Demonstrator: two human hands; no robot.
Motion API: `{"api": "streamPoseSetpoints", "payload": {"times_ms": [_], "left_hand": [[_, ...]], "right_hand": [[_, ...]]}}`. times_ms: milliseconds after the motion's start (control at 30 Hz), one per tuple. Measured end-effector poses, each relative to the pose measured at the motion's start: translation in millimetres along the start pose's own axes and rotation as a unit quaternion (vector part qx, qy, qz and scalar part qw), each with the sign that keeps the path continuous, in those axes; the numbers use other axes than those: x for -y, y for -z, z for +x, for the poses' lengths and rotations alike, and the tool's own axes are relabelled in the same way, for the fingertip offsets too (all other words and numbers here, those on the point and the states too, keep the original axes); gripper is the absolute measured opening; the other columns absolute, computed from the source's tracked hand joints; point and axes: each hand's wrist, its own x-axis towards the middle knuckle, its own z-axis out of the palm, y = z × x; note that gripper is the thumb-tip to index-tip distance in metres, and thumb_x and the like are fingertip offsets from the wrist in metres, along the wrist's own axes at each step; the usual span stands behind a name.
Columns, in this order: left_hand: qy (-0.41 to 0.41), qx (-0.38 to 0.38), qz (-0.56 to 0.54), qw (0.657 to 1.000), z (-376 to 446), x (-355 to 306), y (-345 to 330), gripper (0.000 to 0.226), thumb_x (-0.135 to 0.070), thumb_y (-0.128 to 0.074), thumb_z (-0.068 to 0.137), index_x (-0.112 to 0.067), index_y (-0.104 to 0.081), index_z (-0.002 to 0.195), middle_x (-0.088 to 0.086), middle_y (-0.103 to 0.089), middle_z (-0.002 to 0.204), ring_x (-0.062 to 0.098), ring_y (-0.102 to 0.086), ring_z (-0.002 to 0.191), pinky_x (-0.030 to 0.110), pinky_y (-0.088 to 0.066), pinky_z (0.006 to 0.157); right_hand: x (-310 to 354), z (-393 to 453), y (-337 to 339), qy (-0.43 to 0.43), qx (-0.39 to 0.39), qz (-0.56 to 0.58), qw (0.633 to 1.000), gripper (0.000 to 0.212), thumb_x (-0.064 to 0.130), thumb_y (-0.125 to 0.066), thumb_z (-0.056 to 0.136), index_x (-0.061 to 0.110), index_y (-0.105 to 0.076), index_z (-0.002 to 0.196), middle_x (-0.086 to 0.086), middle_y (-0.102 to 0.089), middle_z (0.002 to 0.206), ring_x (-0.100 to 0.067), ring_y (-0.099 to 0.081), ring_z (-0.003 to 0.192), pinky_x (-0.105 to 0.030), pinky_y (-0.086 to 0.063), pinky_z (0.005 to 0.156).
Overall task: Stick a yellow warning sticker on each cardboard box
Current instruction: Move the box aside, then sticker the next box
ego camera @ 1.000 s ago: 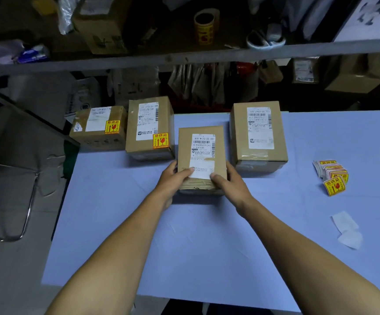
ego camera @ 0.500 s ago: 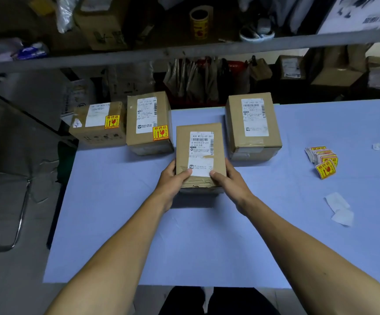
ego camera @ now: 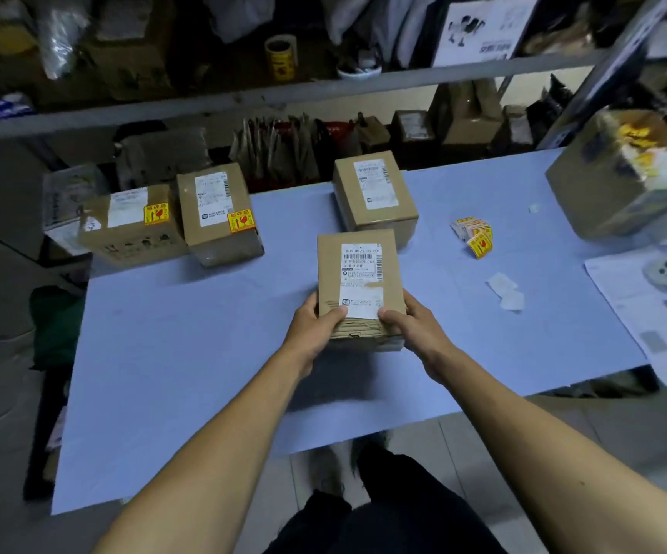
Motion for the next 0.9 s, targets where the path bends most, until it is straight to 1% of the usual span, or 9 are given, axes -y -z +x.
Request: {"api": "streamPoseSetpoints", "payload": {"times_ms": [133, 233, 300, 400, 500, 600, 700, 833, 900], "left_hand": [[-0.011, 0.032, 0.036, 0.999, -7, -2, -31, 0.041, -0.016, -0.064, 0.091, -0.022, -0.057, 0.131, -0.003, -0.068, 0.120, 0.014, -0.065, 0.106, 0.035, -0.051, 0.097], [-0.016, 0.048, 0.077, 0.996, -10, -4, -52, 0.038, -0.023, -0.063, 0.090, -0.028, -0.056, 0.127, -0.006, -0.067, 0.120, 0.014, -0.064, 0.107, 0.038, -0.050, 0.099], [-0.021, 0.052, 0.103, 0.993, -9, -5, -68, 0.037, -0.029, -0.063, 0.088, -0.032, -0.057, 0.124, -0.007, -0.067, 0.120, 0.015, -0.063, 0.108, 0.041, -0.049, 0.100], [-0.023, 0.047, 0.114, 0.992, -5, -8, -92, 0.037, -0.031, -0.063, 0.087, -0.032, -0.056, 0.124, -0.008, -0.066, 0.120, 0.015, -0.062, 0.108, 0.041, -0.049, 0.101], [-0.020, 0.035, 0.114, 0.993, 3, -9, -118, 0.039, -0.030, -0.063, 0.089, -0.031, -0.056, 0.127, -0.008, -0.066, 0.122, 0.016, -0.062, 0.109, 0.042, -0.049, 0.101], [0.005, 0.018, 0.106, 0.994, 12, -11, -146, 0.041, -0.027, -0.063, 0.092, -0.027, -0.053, 0.132, -0.005, -0.065, 0.125, 0.017, -0.062, 0.111, 0.043, -0.050, 0.100], [0.015, -0.004, 0.104, 0.994, 21, -15, -171, 0.041, -0.024, -0.062, 0.094, -0.025, -0.052, 0.133, -0.003, -0.064, 0.125, 0.017, -0.061, 0.110, 0.040, -0.050, 0.099], [0.029, -0.036, 0.087, 0.995, 31, -16, -200, 0.041, -0.021, -0.061, 0.094, -0.024, -0.051, 0.134, -0.001, -0.063, 0.127, 0.017, -0.061, 0.112, 0.040, -0.050, 0.100], [0.031, -0.054, 0.094, 0.994, 32, -15, -211, 0.045, -0.023, -0.062, 0.094, -0.024, -0.049, 0.137, -0.002, -0.062, 0.128, 0.017, -0.060, 0.114, 0.041, -0.049, 0.101]], "right_hand": [[-7, -19, 29, -0.015, -0.032, 0.017, 0.999, 0.032, 0.017, -0.058, 0.095, 0.033, -0.057, 0.123, 0.009, -0.068, 0.116, -0.008, -0.065, 0.100, -0.023, -0.046, 0.074], [-11, -26, 50, -0.029, -0.046, 0.036, 0.998, 0.031, 0.016, -0.057, 0.095, 0.032, -0.058, 0.121, 0.012, -0.069, 0.112, -0.006, -0.065, 0.096, -0.022, -0.045, 0.070], [-13, -28, 66, -0.037, -0.050, 0.047, 0.997, 0.031, 0.015, -0.057, 0.095, 0.033, -0.058, 0.120, 0.013, -0.069, 0.109, -0.006, -0.065, 0.094, -0.022, -0.046, 0.067], [-16, -25, 91, -0.046, -0.049, 0.055, 0.996, 0.032, 0.015, -0.058, 0.094, 0.032, -0.058, 0.122, 0.009, -0.068, 0.113, -0.008, -0.065, 0.096, -0.023, -0.047, 0.068], [-15, -15, 118, -0.052, -0.038, 0.058, 0.996, 0.031, 0.015, -0.057, 0.095, 0.032, -0.056, 0.121, 0.008, -0.068, 0.113, -0.008, -0.065, 0.095, -0.023, -0.048, 0.067], [-14, 2, 147, -0.062, -0.020, 0.049, 0.997, 0.030, 0.015, -0.057, 0.095, 0.032, -0.054, 0.120, 0.010, -0.067, 0.109, -0.008, -0.064, 0.094, -0.023, -0.047, 0.067], [-13, 22, 172, -0.070, 0.004, 0.031, 0.997, 0.031, 0.016, -0.057, 0.095, 0.033, -0.054, 0.121, 0.011, -0.067, 0.109, -0.008, -0.064, 0.095, -0.024, -0.048, 0.069], [-14, 48, 201, -0.079, 0.036, 0.015, 0.996, 0.029, 0.014, -0.057, 0.095, 0.034, -0.053, 0.116, 0.013, -0.066, 0.104, -0.005, -0.064, 0.089, -0.018, -0.045, 0.063], [-14, 61, 213, -0.077, 0.054, 0.004, 0.996, 0.031, 0.011, -0.058, 0.094, 0.035, -0.052, 0.114, 0.012, -0.065, 0.105, -0.006, -0.064, 0.092, -0.017, -0.047, 0.065]]}}
